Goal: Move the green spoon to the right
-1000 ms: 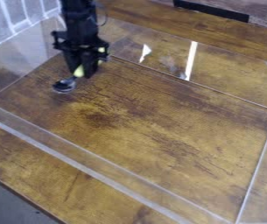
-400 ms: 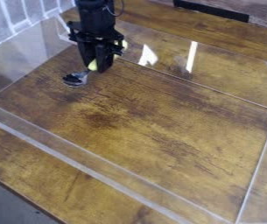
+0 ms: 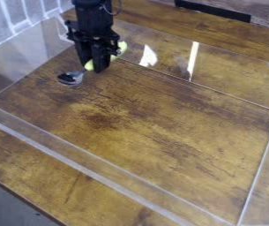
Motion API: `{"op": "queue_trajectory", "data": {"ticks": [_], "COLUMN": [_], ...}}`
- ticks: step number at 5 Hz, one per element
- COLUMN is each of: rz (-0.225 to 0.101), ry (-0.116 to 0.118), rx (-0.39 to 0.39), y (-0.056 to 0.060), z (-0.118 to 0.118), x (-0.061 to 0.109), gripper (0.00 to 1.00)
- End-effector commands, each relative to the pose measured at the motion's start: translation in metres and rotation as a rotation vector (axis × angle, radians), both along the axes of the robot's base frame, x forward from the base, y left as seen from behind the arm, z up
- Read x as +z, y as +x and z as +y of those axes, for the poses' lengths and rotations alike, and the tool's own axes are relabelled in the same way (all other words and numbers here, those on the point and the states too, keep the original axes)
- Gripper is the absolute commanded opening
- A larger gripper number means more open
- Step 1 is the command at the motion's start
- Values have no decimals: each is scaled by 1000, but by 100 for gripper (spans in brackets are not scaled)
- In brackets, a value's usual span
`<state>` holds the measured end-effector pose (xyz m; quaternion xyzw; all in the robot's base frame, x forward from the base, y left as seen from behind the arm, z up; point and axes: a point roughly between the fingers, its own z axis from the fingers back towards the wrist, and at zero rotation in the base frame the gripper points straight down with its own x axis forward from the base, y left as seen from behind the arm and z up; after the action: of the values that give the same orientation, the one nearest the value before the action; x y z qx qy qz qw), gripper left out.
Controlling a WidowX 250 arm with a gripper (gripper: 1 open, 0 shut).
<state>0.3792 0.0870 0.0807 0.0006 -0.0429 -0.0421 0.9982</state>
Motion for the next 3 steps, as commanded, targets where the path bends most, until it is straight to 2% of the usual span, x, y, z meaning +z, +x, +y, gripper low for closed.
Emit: {"op": "queue_trajectory", "data": {"ticks": [1, 3], "rz": [-48, -17], "ry": [13, -1], "rx": [39, 91], "y": [3, -2], "z": [11, 11], "x": [22, 20], "gripper": [0, 0]}}
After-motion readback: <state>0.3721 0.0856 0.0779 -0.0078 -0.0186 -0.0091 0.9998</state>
